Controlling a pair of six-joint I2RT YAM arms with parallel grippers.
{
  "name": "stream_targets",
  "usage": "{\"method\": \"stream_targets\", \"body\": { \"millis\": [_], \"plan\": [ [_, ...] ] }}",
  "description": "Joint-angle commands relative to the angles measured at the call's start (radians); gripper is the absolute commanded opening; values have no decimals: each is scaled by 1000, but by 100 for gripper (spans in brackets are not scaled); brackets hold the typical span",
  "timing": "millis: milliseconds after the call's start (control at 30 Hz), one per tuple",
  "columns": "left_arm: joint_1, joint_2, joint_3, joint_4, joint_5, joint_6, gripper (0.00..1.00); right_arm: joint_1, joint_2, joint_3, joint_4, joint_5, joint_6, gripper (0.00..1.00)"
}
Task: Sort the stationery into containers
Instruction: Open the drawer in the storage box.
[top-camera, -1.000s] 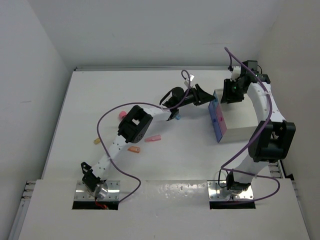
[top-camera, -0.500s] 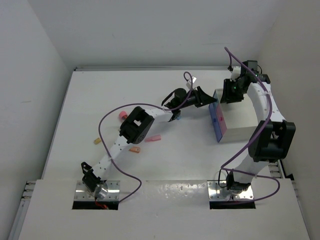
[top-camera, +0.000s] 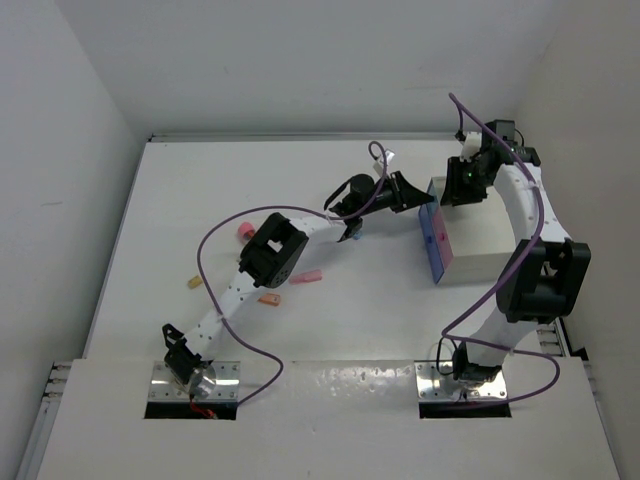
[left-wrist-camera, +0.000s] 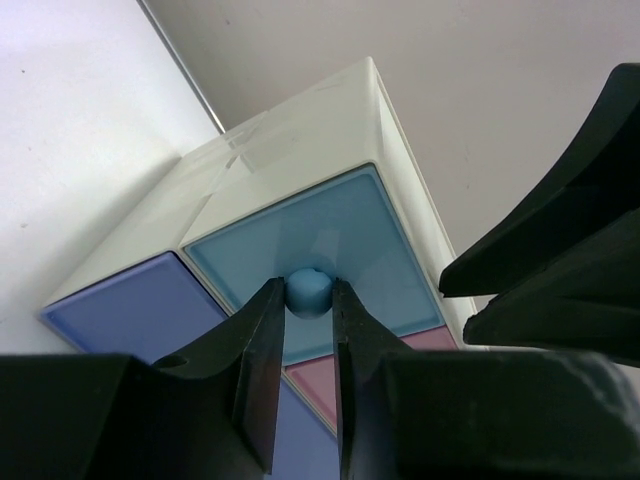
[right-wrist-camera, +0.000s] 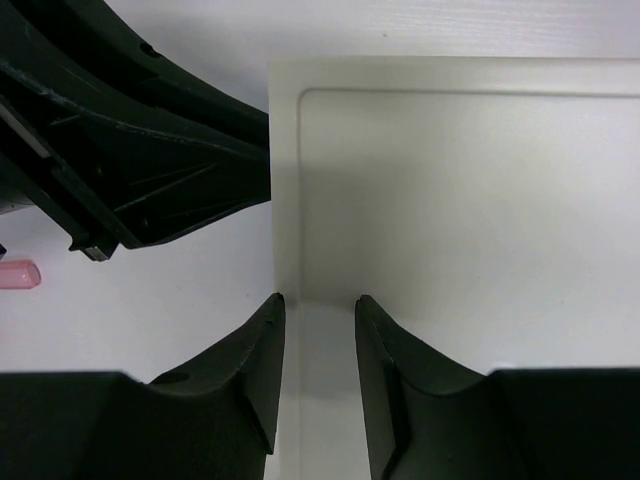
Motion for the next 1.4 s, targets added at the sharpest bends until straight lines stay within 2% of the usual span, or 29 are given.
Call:
{"method": "stream_targets", "body": {
  "millis": [0, 100, 333, 767, 1133, 1267, 1367],
  "plan": [
    [-19, -2, 49, 45, -17, 17, 6, 1, 26, 17, -32, -21, -4, 34],
    [-14, -19, 29, 58, -10, 9, 0, 3, 26, 17, -32, -21, -6, 34],
    [9, -88, -101, 80, 3, -3, 0, -16, 37, 14, -23, -6, -1, 32],
    [63, -278, -466, 175, 21, 38, 0, -59, 51, 5, 8, 30, 19, 32],
    [124, -401, -638, 147, 41, 130, 0, -68, 51, -3, 20, 28, 40, 32],
    [125, -415, -652, 140, 44, 132, 9, -72, 45, -5, 20, 28, 42, 32],
    [129, -428, -681, 135, 30, 141, 10, -79, 38, -11, 20, 27, 40, 32]
  ]
}}
